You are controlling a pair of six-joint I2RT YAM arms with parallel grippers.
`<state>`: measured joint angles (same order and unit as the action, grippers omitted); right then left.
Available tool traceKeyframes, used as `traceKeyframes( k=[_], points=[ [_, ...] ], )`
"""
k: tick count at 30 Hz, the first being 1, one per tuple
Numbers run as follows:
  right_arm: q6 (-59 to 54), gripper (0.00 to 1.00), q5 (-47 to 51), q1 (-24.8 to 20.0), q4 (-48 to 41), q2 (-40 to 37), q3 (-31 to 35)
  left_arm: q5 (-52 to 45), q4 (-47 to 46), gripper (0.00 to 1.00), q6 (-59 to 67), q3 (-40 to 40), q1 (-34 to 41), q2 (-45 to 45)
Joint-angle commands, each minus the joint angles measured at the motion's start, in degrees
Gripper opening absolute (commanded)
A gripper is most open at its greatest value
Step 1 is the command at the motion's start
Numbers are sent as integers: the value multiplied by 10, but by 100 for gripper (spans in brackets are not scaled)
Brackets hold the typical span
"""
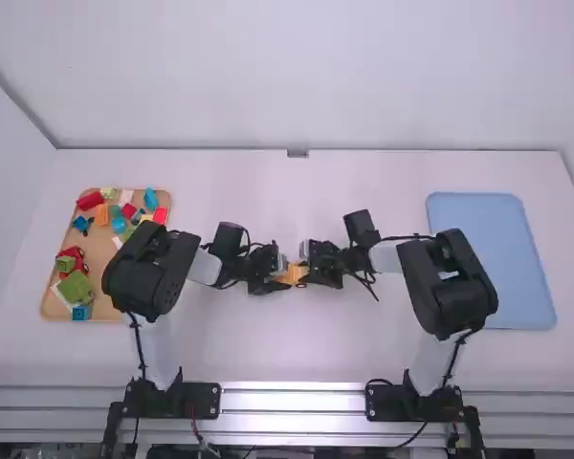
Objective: Assemble lego blocks to make yellow taxi
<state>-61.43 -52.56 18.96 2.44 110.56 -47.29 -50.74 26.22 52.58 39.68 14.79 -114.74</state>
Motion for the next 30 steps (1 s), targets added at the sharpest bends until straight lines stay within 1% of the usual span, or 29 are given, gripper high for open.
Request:
traceKeyframes(
  k=[1, 16, 22, 23, 27, 30],
  points=[
    [16, 25, 12, 5, 3, 5, -6, 17, -5, 43, 9, -10, 2, -6],
    [12, 26, 31, 7, 17, 5, -7, 17, -8, 43, 8, -11, 2, -6],
    [12, 30, 31, 9, 14, 5, -6, 17, -10, 42, 9, -11, 2, -6],
    [12, 33, 31, 9, 14, 5, -6, 17, -9, 42, 9, -11, 2, -6],
    [12, 57, 29, 10, 15, 5, -6, 18, -9, 43, 8, -11, 2, -6],
    [12, 64, 19, 9, 18, 4, -7, 17, -10, 43, 8, -11, 2, -6]
  ],
)
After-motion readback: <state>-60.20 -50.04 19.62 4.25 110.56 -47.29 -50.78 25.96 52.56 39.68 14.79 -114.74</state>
